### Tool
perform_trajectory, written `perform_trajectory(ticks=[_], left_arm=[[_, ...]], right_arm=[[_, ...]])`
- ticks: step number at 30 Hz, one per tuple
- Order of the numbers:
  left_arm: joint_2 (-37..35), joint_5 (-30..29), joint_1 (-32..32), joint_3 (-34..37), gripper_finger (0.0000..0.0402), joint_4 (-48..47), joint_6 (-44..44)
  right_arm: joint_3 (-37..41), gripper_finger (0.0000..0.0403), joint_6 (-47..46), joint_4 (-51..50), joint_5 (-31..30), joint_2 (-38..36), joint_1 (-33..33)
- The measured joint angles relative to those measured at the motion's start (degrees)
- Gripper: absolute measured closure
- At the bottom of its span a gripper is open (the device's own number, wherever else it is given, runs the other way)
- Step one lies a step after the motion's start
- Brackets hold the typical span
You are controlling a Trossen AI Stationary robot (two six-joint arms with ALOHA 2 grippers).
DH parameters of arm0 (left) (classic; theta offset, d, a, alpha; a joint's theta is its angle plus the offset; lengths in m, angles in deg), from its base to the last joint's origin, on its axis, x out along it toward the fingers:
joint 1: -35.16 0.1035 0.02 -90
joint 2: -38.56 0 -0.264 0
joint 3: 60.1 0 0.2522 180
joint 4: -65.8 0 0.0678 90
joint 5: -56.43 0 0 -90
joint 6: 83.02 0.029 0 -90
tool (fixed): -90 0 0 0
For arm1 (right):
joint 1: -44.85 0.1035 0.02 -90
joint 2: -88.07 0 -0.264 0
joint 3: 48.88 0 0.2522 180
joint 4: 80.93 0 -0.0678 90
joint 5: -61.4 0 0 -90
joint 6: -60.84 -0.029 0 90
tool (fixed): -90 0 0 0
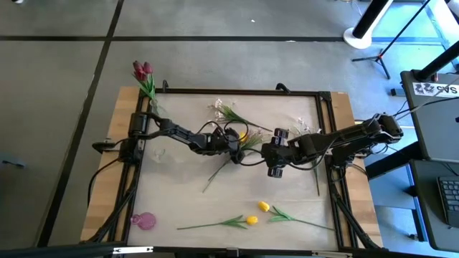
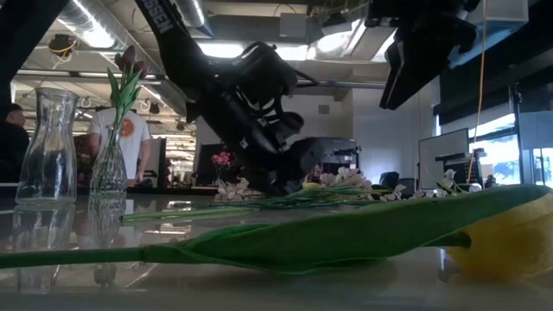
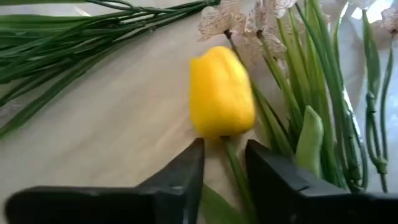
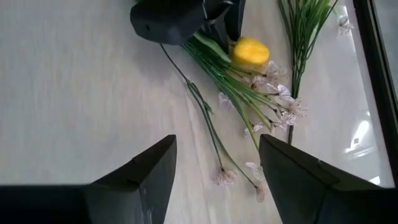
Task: Sort flowers into vase by color
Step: Put the top yellow flower into the bottom transparent vase
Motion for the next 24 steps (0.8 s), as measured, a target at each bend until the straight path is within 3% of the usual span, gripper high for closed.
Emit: perform_trajectory(ticks=[5,10,17,24], left_arm=[[0.13,-4.36,-0.45,0.02,0.0386,-0.33,0.2],[-3.12,-8.79,-0.96,0.28,0.0395,-2.98,2.08],[-19.95,-21.45,-4.85,0.26,0.0398,-4.69,10.15],[-40.96,-38.34,-15.71,4.39,0.04,-1.37,22.14]], right_arm=[[0.0,0.0175,0.02,0.64,-0.35,-0.13,0.0],[0.0,0.0175,0.02,0.49,-0.52,-0.72,0.0],[-0.01,0.0175,0.04,0.35,-0.96,-1.6,0.07],[0.0,0.0175,0.22,1.15,-1.44,-1.6,0.04]])
